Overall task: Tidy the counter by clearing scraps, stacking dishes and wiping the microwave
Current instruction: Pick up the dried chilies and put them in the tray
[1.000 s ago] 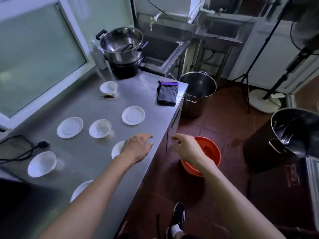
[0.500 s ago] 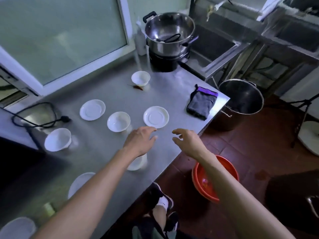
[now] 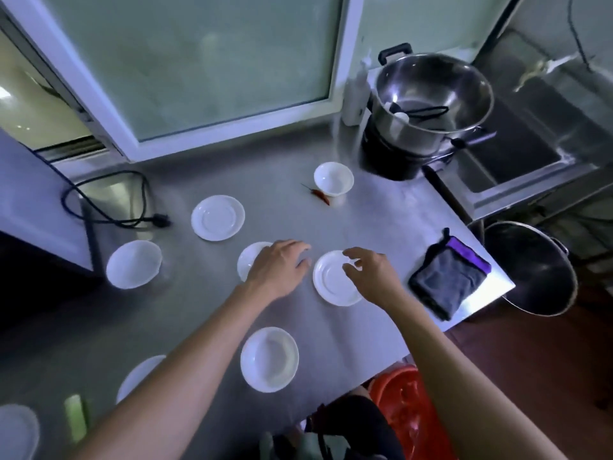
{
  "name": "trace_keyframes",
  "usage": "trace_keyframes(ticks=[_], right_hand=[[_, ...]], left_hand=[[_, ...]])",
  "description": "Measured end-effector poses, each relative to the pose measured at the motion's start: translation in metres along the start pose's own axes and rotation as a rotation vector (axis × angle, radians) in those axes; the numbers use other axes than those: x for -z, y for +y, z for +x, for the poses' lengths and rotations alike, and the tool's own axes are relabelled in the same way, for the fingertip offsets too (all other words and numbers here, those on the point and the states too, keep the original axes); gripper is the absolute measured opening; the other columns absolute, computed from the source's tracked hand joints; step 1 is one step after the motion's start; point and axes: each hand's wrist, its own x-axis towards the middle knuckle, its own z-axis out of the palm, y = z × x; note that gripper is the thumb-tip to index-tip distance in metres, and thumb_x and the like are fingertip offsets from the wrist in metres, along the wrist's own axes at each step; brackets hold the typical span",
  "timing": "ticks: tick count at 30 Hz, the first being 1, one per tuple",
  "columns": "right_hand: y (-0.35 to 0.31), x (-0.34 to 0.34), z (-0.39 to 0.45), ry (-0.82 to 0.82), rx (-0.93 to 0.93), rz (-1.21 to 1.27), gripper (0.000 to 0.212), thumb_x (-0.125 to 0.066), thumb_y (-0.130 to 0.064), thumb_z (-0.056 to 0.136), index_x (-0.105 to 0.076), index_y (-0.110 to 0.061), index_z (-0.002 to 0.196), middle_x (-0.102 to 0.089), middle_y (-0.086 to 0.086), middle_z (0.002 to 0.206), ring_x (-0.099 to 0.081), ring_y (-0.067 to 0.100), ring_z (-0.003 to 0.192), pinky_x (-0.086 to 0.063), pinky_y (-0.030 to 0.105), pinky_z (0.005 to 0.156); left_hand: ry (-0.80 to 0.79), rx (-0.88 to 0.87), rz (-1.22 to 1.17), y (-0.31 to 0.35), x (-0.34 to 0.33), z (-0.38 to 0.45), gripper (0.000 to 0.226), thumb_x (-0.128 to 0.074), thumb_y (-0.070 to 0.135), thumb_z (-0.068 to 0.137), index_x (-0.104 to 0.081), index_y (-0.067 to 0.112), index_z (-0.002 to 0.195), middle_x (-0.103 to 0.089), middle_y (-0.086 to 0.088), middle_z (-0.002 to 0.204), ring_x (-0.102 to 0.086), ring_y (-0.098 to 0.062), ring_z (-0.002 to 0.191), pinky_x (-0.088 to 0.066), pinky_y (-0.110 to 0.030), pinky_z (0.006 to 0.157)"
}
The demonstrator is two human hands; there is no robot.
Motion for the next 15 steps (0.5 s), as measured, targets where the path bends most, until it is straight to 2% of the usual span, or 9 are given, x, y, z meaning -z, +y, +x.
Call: trace_keyframes(ticks=[4, 9, 15], right_hand=[[-0.014, 0.001, 0.044, -0.059, 0.052, -0.080, 0.035, -0.061, -0.028, 0.094, -0.061, -0.029, 0.129, -0.065, -0.002, 0.126, -0.061, 0.018, 0.112, -0.050, 0.035, 0.094], [-0.022, 0.002, 0.100, -0.118, 0.139, -0.164, 0.039, -0.059, -0.025, 0.096, -0.058, -0.022, 0.135, -0.063, 0.004, 0.132, -0.059, 0.024, 0.119, -0.047, 0.035, 0.097], [-0.023, 0.005, 0.158, -0.154, 0.198, -0.182, 0.041, -0.058, -0.020, 0.095, -0.057, -0.019, 0.137, -0.060, 0.003, 0.138, -0.056, 0.026, 0.122, -0.045, 0.039, 0.103]], left_hand=[[0.017, 0.071, 0.037, -0.013, 0.008, 0.027, 0.038, -0.053, 0.034, 0.098, -0.058, 0.021, 0.133, -0.060, 0.001, 0.136, -0.051, -0.022, 0.127, -0.041, -0.036, 0.102], [0.044, 0.157, 0.025, -0.017, 0.009, 0.057, 0.037, -0.054, 0.033, 0.098, -0.060, 0.020, 0.132, -0.061, 0.001, 0.134, -0.052, -0.023, 0.125, -0.043, -0.039, 0.101], [0.014, 0.234, 0.033, -0.018, 0.002, 0.095, 0.038, -0.053, 0.034, 0.099, -0.059, 0.021, 0.133, -0.061, 0.001, 0.135, -0.054, -0.024, 0.123, -0.043, -0.038, 0.100]])
